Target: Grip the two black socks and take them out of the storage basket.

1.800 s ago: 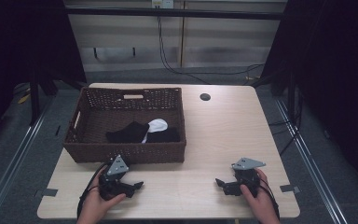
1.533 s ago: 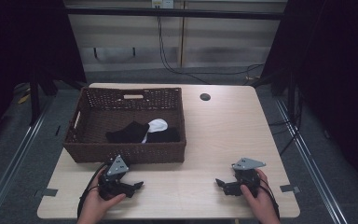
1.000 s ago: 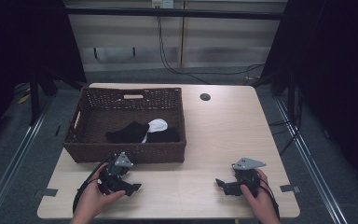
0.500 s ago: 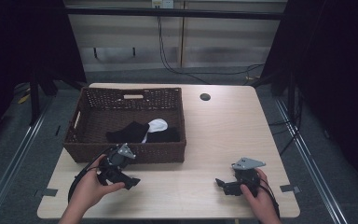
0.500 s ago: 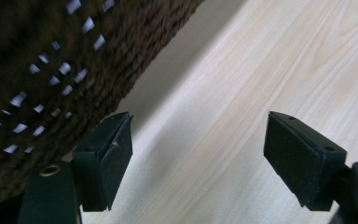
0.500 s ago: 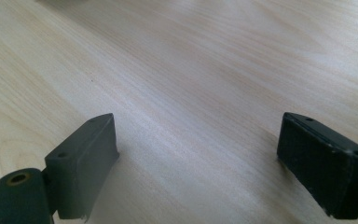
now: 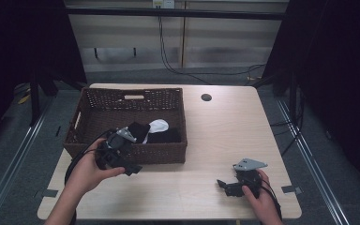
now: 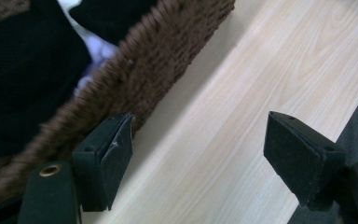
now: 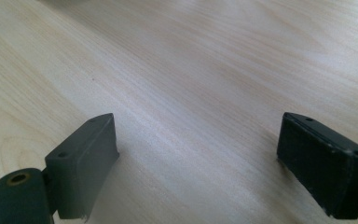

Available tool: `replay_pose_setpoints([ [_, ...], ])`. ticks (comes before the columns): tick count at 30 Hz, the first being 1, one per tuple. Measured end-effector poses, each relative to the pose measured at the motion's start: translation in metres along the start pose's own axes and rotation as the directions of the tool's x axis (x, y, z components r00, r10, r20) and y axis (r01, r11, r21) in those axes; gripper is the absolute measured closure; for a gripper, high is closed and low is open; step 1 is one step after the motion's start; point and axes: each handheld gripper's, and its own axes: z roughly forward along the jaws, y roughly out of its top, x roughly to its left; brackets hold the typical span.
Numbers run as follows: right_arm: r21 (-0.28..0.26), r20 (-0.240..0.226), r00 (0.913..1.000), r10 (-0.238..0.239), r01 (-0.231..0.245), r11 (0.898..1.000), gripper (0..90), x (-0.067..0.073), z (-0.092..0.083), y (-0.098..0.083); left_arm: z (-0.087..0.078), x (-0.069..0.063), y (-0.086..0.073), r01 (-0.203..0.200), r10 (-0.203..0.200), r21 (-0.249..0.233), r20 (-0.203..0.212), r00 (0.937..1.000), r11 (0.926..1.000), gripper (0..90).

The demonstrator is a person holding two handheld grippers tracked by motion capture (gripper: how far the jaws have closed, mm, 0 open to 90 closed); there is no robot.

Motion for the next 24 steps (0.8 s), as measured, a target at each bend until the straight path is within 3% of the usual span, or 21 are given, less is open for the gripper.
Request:
replay_pose_setpoints([
  [8, 0.002, -0.002, 1.0, 0.002, -0.002, 1.0, 11.4, 0.0, 0.0, 0.0, -0.015, 0.013, 0.017, 0.02, -0.02, 0.014, 0.006, 0.9998, 0.9997, 23.2],
  [13, 0.002, -0.002, 1.0, 0.002, -0.002, 1.0, 11.4, 0.0, -0.001, 0.0, -0.024, 0.027, 0.027, 0.052, -0.052, 0.031, -0.001, 0.9986, 0.9982, 23.2],
  [24, 0.001, -0.003, 1.0, 0.002, -0.002, 1.0, 11.4, 0.0, 0.0, 0.0, -0.019, 0.055, 0.04, 0.115, -0.114, 0.063, -0.027, 0.9932, 0.9914, 23.2],
])
